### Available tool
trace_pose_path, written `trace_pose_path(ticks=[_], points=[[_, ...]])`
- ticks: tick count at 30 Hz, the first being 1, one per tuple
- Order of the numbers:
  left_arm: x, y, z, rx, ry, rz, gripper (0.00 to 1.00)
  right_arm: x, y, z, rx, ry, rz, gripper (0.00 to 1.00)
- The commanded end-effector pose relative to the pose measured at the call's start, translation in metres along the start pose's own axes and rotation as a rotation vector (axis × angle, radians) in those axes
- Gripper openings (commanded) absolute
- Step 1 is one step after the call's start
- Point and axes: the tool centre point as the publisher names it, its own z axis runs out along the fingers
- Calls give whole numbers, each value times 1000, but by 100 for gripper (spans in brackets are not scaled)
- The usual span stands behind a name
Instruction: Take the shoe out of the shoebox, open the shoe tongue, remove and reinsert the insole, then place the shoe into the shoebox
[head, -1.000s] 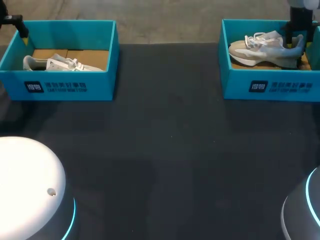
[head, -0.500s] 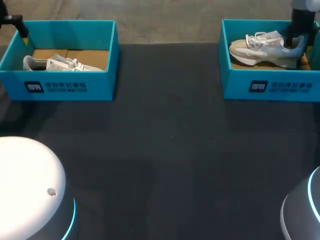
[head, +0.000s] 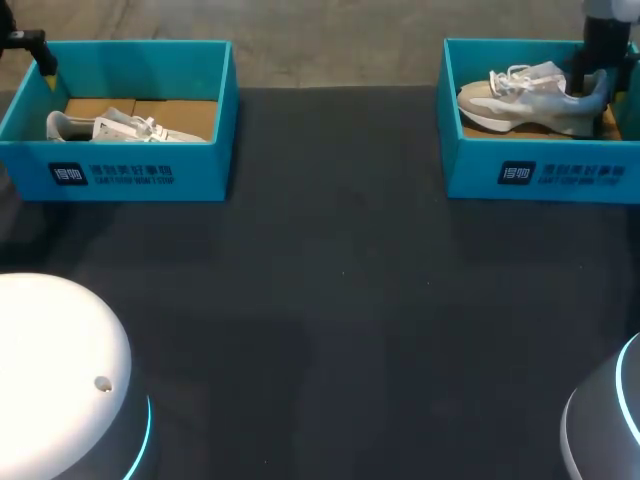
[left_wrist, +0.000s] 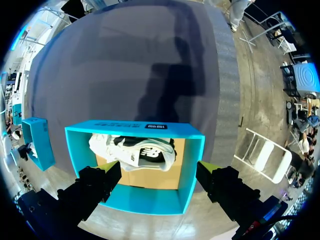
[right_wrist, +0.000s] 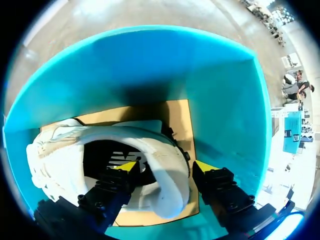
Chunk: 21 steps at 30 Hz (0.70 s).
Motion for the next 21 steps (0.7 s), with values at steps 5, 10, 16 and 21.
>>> trace_pose_path(ticks=[5, 10, 16, 21], points=[[0, -1, 0, -2, 2, 0, 100, -4, 8, 2, 10, -10, -3, 70], [0, -1, 0, -2, 2, 0, 100, -5, 11, 8, 19, -9, -31, 73], [0, -1, 0, -2, 2, 0, 100, -4, 9, 15, 33, 5, -53, 73], [0, -1, 0, -2, 2, 0, 100, 2, 9, 19, 39, 20, -72, 68]])
